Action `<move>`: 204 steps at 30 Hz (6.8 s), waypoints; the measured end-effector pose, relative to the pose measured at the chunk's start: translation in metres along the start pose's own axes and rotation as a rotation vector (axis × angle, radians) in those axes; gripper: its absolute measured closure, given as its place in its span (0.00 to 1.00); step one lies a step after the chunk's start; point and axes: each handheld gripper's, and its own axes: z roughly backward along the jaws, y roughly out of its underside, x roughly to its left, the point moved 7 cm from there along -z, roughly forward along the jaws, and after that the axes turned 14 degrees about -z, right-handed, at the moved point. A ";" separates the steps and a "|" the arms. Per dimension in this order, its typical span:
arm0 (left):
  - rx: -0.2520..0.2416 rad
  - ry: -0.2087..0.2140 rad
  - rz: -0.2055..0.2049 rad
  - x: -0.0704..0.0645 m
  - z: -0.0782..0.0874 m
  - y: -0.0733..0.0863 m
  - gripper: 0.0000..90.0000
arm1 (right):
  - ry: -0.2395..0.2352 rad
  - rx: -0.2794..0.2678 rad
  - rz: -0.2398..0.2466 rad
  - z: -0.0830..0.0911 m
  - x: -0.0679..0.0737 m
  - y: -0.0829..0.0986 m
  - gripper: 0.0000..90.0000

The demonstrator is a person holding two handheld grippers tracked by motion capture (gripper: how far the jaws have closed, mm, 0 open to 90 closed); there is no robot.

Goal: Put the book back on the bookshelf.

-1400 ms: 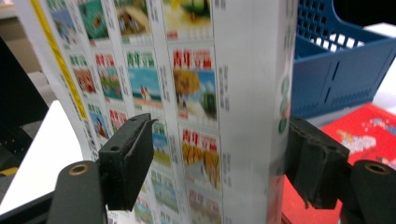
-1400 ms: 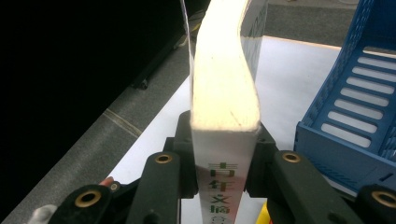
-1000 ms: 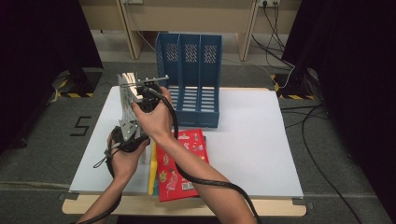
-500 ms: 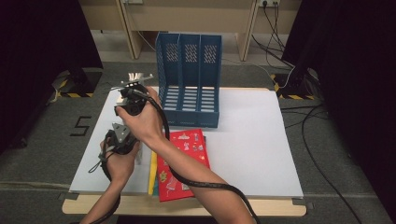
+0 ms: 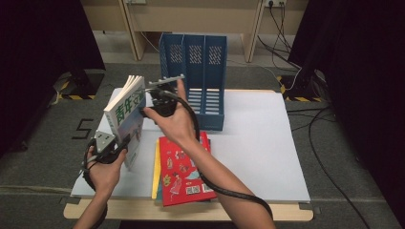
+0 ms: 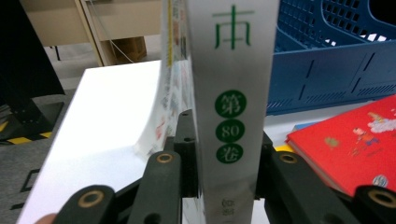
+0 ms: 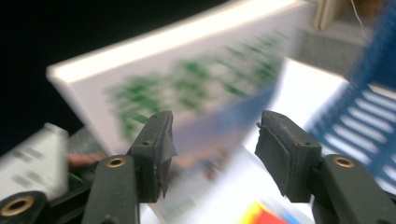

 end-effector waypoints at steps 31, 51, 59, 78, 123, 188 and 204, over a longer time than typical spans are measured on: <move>-0.047 -0.050 0.017 0.021 0.017 0.024 0.80 | 0.324 -0.133 -0.205 0.091 -0.212 0.126 0.73; -0.193 -0.072 0.066 0.039 0.015 -0.032 0.69 | 0.298 -0.186 -0.256 0.098 -0.221 0.141 0.72; -0.181 -0.060 0.060 0.040 0.010 -0.031 0.77 | 0.297 -0.189 -0.263 0.099 -0.224 0.142 0.72; -0.184 -0.006 0.077 0.039 0.007 -0.035 0.82 | 0.322 -0.181 -0.248 0.093 -0.228 0.147 0.70; -0.236 0.001 0.056 0.042 -0.002 -0.102 0.82 | 0.320 -0.206 -0.265 0.096 -0.233 0.148 0.69; -0.335 0.049 0.031 0.023 -0.038 -0.197 0.82 | 0.323 -0.232 -0.269 0.100 -0.238 0.148 0.69; -0.325 0.072 0.030 0.016 -0.053 -0.209 0.82 | 0.323 -0.232 -0.272 0.101 -0.239 0.149 0.69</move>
